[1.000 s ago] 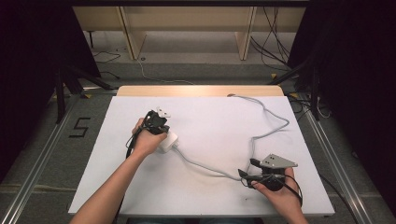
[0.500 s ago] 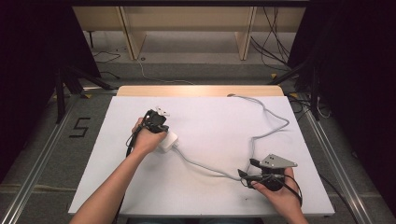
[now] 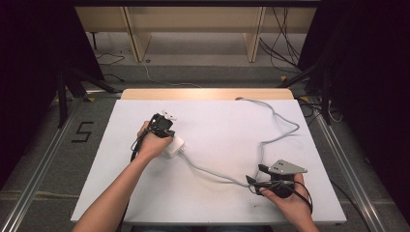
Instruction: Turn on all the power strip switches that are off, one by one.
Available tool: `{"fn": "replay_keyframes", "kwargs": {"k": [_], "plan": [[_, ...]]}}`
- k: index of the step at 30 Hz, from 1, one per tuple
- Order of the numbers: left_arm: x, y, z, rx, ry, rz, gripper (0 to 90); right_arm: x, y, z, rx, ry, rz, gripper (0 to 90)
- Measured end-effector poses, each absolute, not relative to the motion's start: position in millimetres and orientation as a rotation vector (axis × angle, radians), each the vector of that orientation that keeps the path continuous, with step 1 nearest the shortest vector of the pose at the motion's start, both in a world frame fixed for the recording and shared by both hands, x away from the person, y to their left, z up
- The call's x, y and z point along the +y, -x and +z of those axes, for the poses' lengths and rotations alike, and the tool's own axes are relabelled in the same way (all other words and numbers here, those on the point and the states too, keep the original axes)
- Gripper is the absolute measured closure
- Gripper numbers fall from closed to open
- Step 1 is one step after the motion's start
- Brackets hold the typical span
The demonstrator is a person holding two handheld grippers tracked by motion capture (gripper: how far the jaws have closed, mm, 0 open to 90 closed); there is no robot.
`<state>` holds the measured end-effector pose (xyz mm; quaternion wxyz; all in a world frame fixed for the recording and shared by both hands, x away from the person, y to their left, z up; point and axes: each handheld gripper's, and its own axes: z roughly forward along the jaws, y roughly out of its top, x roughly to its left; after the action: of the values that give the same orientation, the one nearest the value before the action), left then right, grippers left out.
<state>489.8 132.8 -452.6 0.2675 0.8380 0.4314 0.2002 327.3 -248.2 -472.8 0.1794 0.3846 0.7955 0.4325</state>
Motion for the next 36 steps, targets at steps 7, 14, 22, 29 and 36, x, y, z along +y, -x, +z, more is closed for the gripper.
{"fn": "replay_keyframes", "kwargs": {"k": [7, 14, 22, 29, 36], "plan": [[130.7, -489.8, -452.7, 1.154, -2.285, 0.554, 89.7, -248.3, -327.0, -472.4, 2.247, -1.086, 1.223, 35.4], [129.5, -489.1, -453.2, 1.16, -2.295, 0.553, 89.9, -247.7, -326.9, -472.2, 2.249, -1.084, 1.221, 35.4], [135.5, -491.2, -451.7, 1.174, -2.26, 0.501, 89.7, -248.8, -327.2, -472.2, 2.243, -1.088, 1.226, 35.4], [135.8, -491.0, -450.2, 1.164, -2.229, 0.512, 89.6, -249.2, -328.2, -473.2, 2.243, -1.091, 1.226, 35.4], [135.8, -490.4, -447.5, 1.159, -2.228, 0.52, 89.6, -249.0, -327.2, -472.5, 2.245, -1.091, 1.225, 35.4]]}}
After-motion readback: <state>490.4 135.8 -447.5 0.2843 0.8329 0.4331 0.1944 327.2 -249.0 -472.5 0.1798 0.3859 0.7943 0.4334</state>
